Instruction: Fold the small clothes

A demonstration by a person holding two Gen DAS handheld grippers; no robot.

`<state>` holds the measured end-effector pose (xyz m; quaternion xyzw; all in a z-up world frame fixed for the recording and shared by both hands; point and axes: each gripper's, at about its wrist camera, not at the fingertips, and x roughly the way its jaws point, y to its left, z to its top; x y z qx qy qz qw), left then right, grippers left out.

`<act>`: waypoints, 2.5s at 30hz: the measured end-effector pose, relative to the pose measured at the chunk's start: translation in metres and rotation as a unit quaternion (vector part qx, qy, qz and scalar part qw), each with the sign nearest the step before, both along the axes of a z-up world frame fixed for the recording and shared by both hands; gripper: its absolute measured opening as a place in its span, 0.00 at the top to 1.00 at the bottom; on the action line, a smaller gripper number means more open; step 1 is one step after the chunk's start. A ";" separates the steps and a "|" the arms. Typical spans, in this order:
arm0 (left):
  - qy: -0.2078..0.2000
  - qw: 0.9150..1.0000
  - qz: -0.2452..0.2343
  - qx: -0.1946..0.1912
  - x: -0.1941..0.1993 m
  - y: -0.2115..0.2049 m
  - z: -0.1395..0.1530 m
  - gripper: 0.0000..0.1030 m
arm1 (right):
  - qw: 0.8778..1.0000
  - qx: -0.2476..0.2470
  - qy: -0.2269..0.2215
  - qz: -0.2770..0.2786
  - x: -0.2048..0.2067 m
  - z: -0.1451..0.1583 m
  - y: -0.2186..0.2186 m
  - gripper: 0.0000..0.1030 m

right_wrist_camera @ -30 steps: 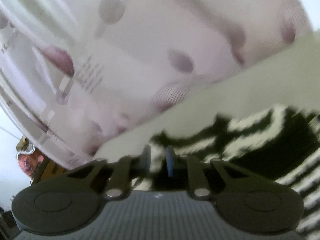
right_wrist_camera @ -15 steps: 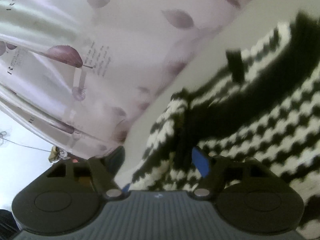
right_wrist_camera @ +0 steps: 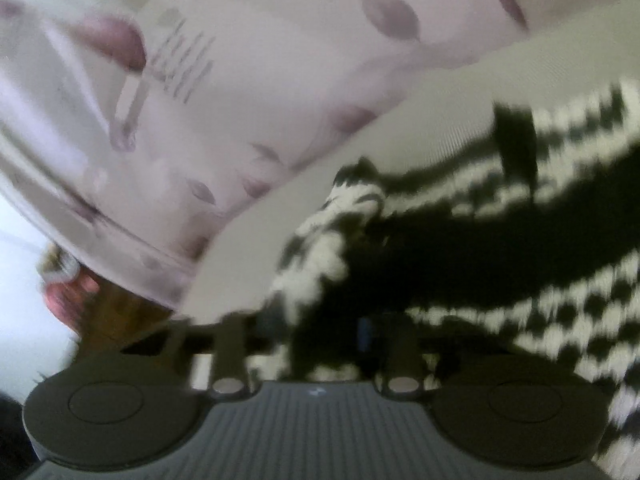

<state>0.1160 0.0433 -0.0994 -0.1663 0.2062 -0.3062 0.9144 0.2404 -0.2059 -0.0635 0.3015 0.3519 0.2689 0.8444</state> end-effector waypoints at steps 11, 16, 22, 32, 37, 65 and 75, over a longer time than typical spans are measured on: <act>-0.011 0.997 0.065 -0.040 0.008 0.036 0.037 0.01 | 0.997 -0.003 -0.064 -0.035 -0.001 0.039 -0.058 0.82; -0.009 0.998 0.043 -0.037 0.018 0.012 0.040 0.01 | 0.996 -0.028 -0.063 -0.063 0.004 0.054 -0.117 0.82; -0.016 1.000 -0.005 -0.018 0.030 -0.038 0.042 0.01 | 0.993 -0.062 -0.048 -0.091 0.002 0.046 -0.177 0.82; -0.054 0.997 -0.052 0.028 0.036 -0.095 0.036 0.01 | 0.990 -0.086 -0.014 -0.111 0.007 0.002 -0.230 0.82; -0.056 0.995 -0.084 0.021 0.036 -0.108 0.031 0.03 | 0.991 -0.096 -0.015 -0.095 0.006 -0.007 -0.233 0.78; -0.054 0.994 -0.086 0.045 -0.003 -0.111 0.011 0.07 | 0.966 -0.164 -0.143 -0.136 -0.173 0.013 -0.209 0.57; -0.087 0.982 -0.087 0.142 -0.019 -0.138 -0.004 0.17 | 0.975 -0.152 -0.117 -0.110 -0.154 -0.003 -0.198 0.56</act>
